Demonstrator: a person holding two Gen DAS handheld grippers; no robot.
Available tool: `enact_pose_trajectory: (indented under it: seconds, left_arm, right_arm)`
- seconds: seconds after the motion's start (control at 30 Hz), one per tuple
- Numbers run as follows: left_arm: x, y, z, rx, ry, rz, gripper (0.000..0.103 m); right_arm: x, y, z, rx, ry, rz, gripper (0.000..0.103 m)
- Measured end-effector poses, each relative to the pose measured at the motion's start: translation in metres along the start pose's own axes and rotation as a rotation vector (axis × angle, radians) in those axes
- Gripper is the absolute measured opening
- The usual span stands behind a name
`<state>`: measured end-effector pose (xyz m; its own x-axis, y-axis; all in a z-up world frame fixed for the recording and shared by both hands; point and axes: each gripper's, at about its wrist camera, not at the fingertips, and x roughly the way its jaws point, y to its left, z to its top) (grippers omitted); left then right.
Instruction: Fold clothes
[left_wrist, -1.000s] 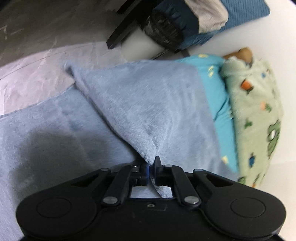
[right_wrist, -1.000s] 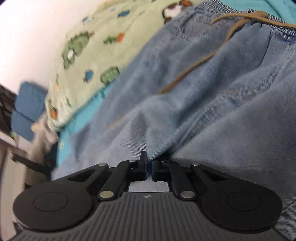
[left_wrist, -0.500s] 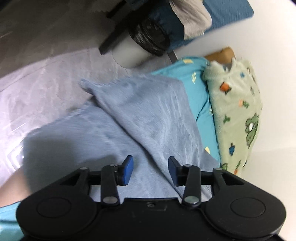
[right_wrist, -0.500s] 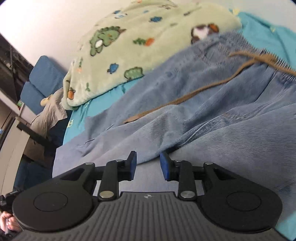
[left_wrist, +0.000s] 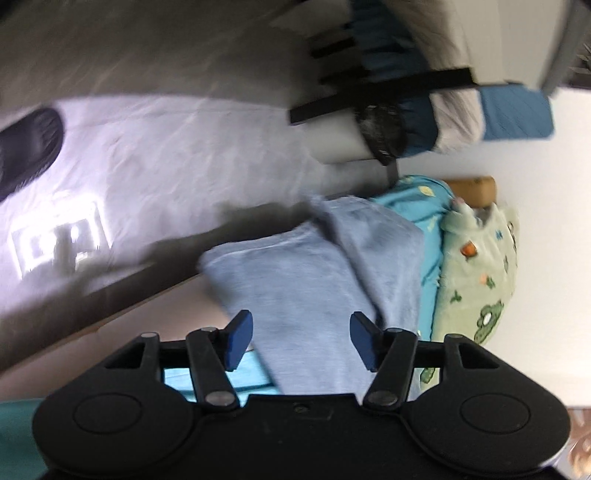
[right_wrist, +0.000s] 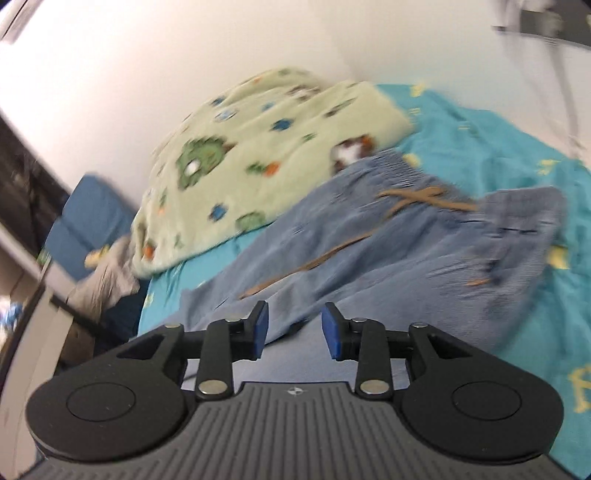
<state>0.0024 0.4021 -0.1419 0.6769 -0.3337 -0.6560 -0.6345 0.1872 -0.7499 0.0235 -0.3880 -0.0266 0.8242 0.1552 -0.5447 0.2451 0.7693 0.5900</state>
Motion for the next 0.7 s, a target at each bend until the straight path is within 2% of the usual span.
enact_pose_trajectory:
  seconds: [0.13,0.33,0.47,0.53,0.7]
  left_arm:
    - [0.022,0.027,0.004,-0.060,0.040,-0.013,0.055]
    - [0.058,0.048,0.006,-0.112,0.096,-0.005,0.055]
    - [0.072,0.053,0.010,-0.128,0.077,0.005,0.056]
    - [0.078,0.052,0.012,-0.137,0.073,0.014,0.056]
    - [0.093,0.046,0.015,-0.132,0.060,0.036,0.056]
  right_arm:
    - [-0.013,-0.031,0.005,0.077,-0.011,-0.079,0.039]
    - [-0.003,-0.056,0.005,0.146,-0.010,-0.181,0.044]
    - [0.001,-0.074,0.005,0.231,0.004,-0.211,0.046]
    - [0.000,-0.081,0.005,0.274,-0.008,-0.225,0.058]
    - [0.002,-0.102,0.006,0.351,-0.022,-0.297,0.063]
